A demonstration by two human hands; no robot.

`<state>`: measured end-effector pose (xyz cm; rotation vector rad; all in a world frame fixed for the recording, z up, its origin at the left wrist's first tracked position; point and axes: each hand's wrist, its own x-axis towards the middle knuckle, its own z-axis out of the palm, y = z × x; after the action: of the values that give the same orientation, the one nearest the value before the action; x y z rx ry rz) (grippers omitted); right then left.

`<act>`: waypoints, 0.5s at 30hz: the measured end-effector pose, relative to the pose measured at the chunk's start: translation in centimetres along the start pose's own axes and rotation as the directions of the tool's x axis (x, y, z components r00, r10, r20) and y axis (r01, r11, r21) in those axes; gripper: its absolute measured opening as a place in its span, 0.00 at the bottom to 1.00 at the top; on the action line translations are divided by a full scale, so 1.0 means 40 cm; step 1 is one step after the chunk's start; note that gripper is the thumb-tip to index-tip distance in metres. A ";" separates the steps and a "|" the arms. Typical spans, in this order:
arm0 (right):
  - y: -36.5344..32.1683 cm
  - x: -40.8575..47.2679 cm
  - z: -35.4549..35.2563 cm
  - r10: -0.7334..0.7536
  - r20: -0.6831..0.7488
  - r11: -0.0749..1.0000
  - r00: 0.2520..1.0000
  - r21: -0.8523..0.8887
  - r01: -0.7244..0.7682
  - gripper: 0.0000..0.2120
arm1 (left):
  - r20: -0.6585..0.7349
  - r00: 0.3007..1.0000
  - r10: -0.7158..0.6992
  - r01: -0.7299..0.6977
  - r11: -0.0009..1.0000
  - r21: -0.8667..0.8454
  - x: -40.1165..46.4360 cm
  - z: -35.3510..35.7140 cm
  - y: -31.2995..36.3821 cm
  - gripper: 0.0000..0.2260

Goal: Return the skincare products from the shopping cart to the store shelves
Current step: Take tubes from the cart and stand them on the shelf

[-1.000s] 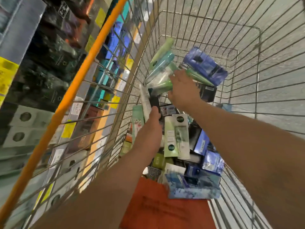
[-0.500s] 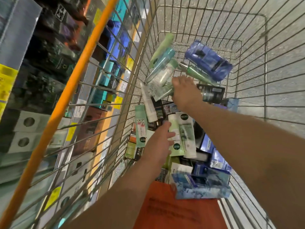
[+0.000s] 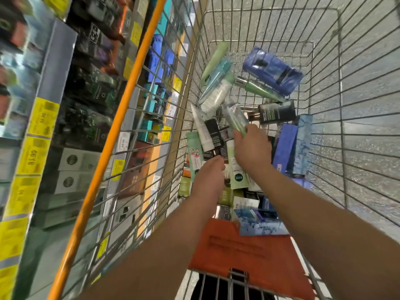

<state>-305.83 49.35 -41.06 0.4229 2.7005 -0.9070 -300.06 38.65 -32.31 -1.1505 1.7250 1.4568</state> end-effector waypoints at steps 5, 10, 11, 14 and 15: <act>-0.083 -0.099 -0.093 0.240 0.179 0.794 0.954 0.529 -0.299 0.16 | -0.004 0.997 0.078 -0.078 0.996 0.036 -0.108 -0.007 0.047 0.13; -0.207 -0.192 -0.227 0.251 0.288 0.649 0.924 0.658 -0.381 0.35 | 0.013 0.990 0.141 -0.141 0.990 0.024 -0.257 -0.052 0.119 0.12; -0.229 -0.208 -0.254 0.233 0.306 0.621 0.923 0.684 -0.383 0.33 | 0.002 0.986 0.167 -0.167 0.986 0.006 -0.283 -0.065 0.137 0.14; -0.292 -0.268 -0.338 0.121 0.331 0.484 0.936 0.803 -0.347 0.21 | 0.011 0.966 0.259 -0.257 0.962 -0.091 -0.378 -0.108 0.205 0.10; -0.310 -0.288 -0.359 0.066 0.356 0.441 0.932 0.828 -0.348 0.22 | 0.030 0.953 0.300 -0.296 0.951 -0.092 -0.409 -0.123 0.222 0.10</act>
<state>-301.76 46.61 -19.40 0.7298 1.6276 -2.0780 -300.25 37.91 -13.09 -0.9201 1.8834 1.7375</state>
